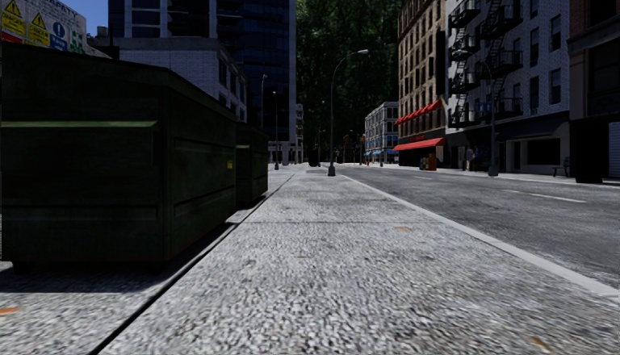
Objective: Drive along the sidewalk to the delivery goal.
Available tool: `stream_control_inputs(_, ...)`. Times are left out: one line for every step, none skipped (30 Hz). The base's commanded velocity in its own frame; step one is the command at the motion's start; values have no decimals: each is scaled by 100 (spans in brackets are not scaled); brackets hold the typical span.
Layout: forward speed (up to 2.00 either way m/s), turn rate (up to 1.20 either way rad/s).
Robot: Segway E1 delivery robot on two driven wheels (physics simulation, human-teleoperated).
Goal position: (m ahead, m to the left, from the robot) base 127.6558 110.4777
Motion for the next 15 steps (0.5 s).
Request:
stream_control_inputs(200,0)
stream_control_inputs(200,0)
stream_control_inputs(200,0)
stream_control_inputs(200,0)
stream_control_inputs(200,0)
stream_control_inputs(200,0)
stream_control_inputs(200,0)
stream_control_inputs(200,0)
stream_control_inputs(200,0)
stream_control_inputs(200,0)
stream_control_inputs(200,0)
stream_control_inputs(200,0)
stream_control_inputs(200,0)
stream_control_inputs(200,0)
stream_control_inputs(200,0)
